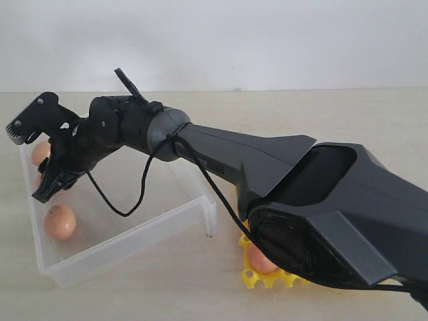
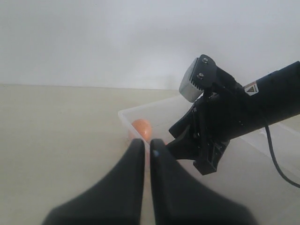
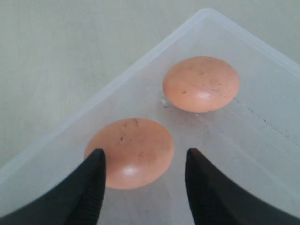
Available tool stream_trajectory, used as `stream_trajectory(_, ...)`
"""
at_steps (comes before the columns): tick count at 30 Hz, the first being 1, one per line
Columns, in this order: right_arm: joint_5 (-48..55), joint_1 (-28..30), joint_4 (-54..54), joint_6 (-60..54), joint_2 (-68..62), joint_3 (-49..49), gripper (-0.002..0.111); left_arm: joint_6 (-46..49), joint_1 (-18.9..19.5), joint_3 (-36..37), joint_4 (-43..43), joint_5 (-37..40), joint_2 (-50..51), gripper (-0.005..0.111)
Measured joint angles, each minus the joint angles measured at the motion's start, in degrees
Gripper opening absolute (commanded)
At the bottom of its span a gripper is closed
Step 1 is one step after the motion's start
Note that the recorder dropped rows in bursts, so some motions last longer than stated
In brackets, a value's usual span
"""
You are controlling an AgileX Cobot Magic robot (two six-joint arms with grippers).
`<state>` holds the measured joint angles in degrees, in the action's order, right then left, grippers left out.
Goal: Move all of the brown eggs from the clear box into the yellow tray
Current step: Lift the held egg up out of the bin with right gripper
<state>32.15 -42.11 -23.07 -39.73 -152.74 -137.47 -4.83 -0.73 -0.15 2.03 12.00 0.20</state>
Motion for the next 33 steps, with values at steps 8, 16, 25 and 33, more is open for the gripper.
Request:
stream_trajectory(8, -8.02, 0.00, -0.12, -0.20, -0.24, 0.00, 0.046, 0.00, 0.00, 0.00, 0.00, 0.00, 0.00, 0.004)
stream_trajectory(16, -7.28, 0.00, -2.49, 5.49, -1.45, 0.00, 0.046, 0.00, 0.00, 0.00, 0.00, 0.00, 0.00, 0.004)
stream_trajectory(25, -3.22, 0.00, -9.10, 11.45, -2.74, 0.00, 0.046, 0.00, 0.00, 0.00, 0.00, 0.00, 0.00, 0.004)
stream_trajectory(33, -2.02, 0.10, -11.59, 16.42, -3.96, 0.00, 0.044, 0.00, 0.00, 0.00, 0.00, 0.00, 0.00, 0.004)
